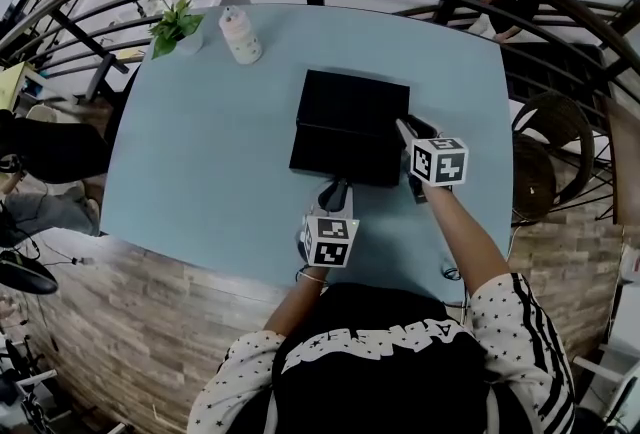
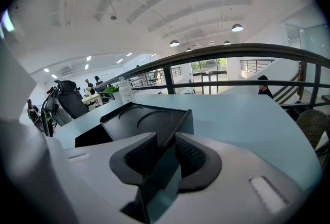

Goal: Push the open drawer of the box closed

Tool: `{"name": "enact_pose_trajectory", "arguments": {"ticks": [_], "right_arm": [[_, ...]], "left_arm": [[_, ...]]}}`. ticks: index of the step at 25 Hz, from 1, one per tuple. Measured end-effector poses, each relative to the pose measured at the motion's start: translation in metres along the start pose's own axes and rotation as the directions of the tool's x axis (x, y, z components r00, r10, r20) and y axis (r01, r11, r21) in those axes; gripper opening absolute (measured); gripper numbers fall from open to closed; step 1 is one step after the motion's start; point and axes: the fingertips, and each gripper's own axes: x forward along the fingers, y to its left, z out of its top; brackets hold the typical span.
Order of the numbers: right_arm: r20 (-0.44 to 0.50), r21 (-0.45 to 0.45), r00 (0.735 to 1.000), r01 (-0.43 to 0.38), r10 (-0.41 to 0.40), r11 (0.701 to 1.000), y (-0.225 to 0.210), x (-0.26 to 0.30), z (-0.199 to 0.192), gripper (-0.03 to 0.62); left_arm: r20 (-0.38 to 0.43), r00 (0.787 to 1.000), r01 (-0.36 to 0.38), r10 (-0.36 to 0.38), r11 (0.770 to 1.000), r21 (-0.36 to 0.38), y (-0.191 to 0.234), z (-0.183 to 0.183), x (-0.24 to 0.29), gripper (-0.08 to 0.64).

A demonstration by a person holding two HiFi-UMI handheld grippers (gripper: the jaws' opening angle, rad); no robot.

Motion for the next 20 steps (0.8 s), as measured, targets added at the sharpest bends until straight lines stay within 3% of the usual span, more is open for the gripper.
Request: {"name": "enact_pose_trajectory", "arguments": {"ticks": [20], "right_arm": [[0.004,-0.004,1.0,-0.005,0.005,1.0,-0.001,0.001,0.0,0.097]], "left_arm": [[-0.002,1.0,-0.006,0.006,1.0,-0.009,0.008,0.011,0.019,0.0]]}}
